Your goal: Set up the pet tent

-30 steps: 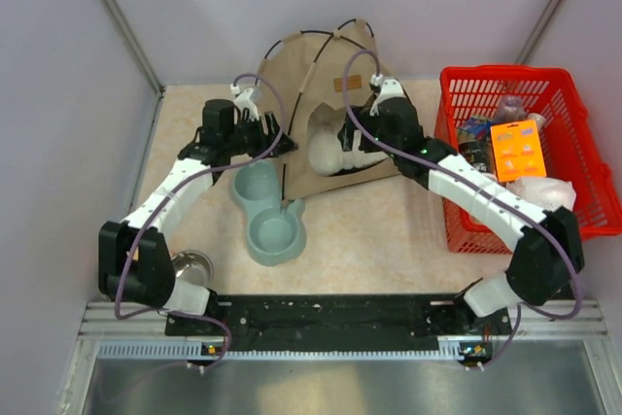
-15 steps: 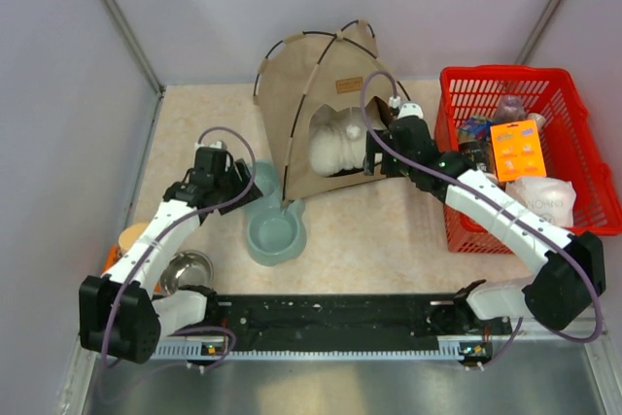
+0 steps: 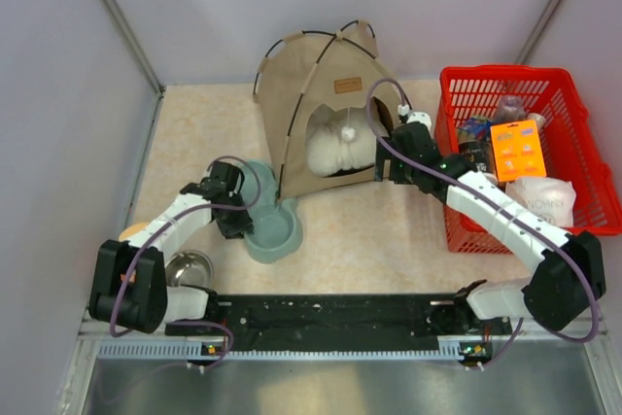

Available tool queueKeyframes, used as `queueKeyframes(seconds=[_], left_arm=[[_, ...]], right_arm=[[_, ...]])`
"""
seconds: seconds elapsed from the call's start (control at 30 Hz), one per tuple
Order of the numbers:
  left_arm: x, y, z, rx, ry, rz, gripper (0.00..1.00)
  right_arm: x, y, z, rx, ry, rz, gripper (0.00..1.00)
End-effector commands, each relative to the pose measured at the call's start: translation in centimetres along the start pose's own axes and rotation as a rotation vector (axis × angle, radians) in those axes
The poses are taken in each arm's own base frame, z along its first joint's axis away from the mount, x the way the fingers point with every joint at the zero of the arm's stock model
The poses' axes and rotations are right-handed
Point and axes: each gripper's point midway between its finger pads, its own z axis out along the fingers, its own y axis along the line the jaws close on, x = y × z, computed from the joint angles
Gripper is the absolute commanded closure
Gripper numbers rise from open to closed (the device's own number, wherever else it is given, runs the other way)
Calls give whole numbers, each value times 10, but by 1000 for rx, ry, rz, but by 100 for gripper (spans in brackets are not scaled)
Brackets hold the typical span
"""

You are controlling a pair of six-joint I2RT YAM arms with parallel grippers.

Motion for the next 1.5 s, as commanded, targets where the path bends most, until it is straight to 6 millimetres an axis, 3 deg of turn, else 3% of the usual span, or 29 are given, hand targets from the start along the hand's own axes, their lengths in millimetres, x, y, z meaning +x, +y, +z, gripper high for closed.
queueKeyframes(seconds=[0.0,0.1,0.33,0.47,0.57,0.67,0.83,0.97,1.07,1.23,1.33,1.47], left_arm=[[-13,24,4,-146,-58,-19,81],[-23,30,-1,-184,-98,-18,100],[-35,33,-15,-225,-111,46,100],[-46,39,-40,-274,-99,135,100],[-59,24,-54,-215,-105,184,100],[-68,32,-62,-269,-81,226,100],[-91,63,-76,-437,-89,281,99],[-103,66,-79,-421,-99,239,100],[-110,85,-79,-516,-102,234,91],[-113,105,-72,-617,-85,214,88],[-116,111,-71,-654,-85,197,83],[-124,122,-84,-723,-128,180,66]], right_arm=[[-13,-21,11,94,-33,51,16],[-15,-35,23,150,-36,72,18],[-16,-48,51,230,-29,20,21],[-21,-59,57,311,-64,46,22],[-29,-68,55,361,-102,79,25],[-36,-70,50,360,-126,114,30],[-46,-68,49,336,-133,121,30],[-49,-69,56,327,-118,142,30],[-59,-61,58,289,-130,120,30],[-80,-16,53,25,-170,60,23],[-88,-21,46,55,-191,67,21],[-98,-45,39,196,-205,82,20]])
